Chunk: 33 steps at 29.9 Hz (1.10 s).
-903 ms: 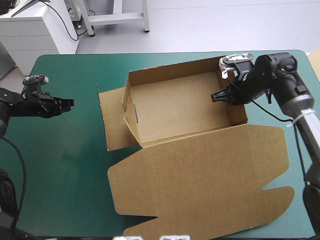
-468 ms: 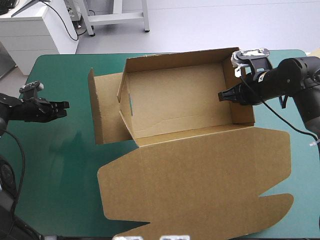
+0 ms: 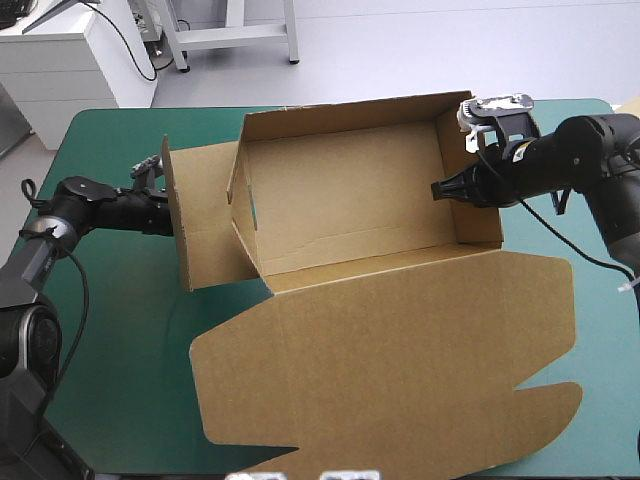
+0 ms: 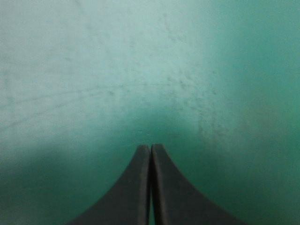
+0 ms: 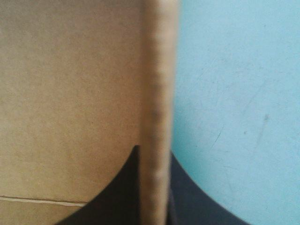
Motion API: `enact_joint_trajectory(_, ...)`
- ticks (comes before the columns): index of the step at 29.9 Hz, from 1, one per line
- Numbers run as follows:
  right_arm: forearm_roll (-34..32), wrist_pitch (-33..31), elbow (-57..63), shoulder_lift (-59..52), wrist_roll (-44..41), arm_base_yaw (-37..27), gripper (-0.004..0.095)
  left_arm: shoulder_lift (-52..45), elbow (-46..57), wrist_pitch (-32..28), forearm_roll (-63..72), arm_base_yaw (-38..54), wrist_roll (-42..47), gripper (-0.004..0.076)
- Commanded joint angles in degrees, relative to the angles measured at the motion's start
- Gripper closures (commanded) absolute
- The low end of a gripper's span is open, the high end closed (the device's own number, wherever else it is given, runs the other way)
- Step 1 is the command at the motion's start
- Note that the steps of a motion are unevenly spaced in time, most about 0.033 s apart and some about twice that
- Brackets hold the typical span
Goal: Fold the box
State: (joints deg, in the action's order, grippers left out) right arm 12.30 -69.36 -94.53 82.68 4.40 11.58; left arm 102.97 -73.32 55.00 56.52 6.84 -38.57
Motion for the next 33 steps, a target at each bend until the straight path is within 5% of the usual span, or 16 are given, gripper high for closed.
enact_joint_trajectory(1, -2.3, 5.5, -1.5, -1.7, -1.8, -0.4, 0.0928, -3.6, -1.3, 3.4, 8.8, -2.0, -1.8, 0.0732)
enact_joint_trajectory(4, -5.2, 6.5, -1.5, -0.8, -3.2, -0.4, 0.0928, -4.8, -1.3, 7.2, 14.5, -3.2, -5.9, 0.0732)
enact_joint_trajectory(14, -11.2, 6.7, -1.5, 3.8, -7.0, -0.4, 0.0927, -12.8, -1.3, 5.2, 16.8, -4.9, -7.1, 0.0732)
enact_joint_trajectory(30, -13.4, 7.2, -1.5, 7.7, -7.5, -0.4, 0.0928, -14.3, -1.3, 9.3, 17.6, -10.3, -7.7, 0.0731)
enact_joint_trajectory(33, -13.6, 7.4, -1.5, 7.7, -7.5, -0.4, 0.0927, -14.3, -1.3, 8.6, 17.6, -10.3, -7.8, 0.0683)
